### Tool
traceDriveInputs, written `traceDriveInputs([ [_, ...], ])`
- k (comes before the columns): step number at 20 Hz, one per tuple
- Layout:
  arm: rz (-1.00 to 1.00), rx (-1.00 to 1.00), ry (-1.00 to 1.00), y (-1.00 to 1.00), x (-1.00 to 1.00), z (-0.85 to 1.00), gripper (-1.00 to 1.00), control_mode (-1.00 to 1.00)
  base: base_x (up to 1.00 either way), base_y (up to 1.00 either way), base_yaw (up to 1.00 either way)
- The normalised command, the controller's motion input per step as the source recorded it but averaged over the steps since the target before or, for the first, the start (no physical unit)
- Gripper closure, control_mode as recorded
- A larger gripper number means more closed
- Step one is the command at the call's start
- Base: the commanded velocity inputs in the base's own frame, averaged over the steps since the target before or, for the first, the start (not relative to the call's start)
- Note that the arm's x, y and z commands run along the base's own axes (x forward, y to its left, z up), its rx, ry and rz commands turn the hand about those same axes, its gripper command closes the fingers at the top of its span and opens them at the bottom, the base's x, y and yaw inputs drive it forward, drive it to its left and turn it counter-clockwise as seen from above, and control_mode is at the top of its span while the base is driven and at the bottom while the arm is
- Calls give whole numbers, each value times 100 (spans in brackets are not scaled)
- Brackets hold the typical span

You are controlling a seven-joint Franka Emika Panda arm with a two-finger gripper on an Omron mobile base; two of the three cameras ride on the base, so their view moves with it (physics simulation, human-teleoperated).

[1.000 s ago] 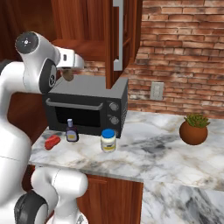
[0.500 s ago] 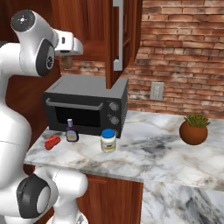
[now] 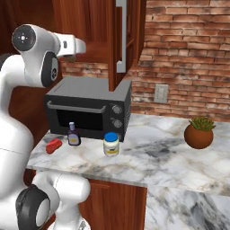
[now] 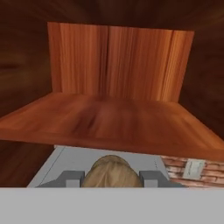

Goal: There are various items on the counter. Only move the condiments/shakers into the cabinet.

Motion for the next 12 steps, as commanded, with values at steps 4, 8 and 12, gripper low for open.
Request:
traceDriveInputs([
  [4,0,0,0,0,42,0,100,-100,0,0,0],
  [8,0,0,0,0,47,0,100,-100,0,0,0],
  [12,0,0,0,0,46,0,100,-100,0,0,0],
])
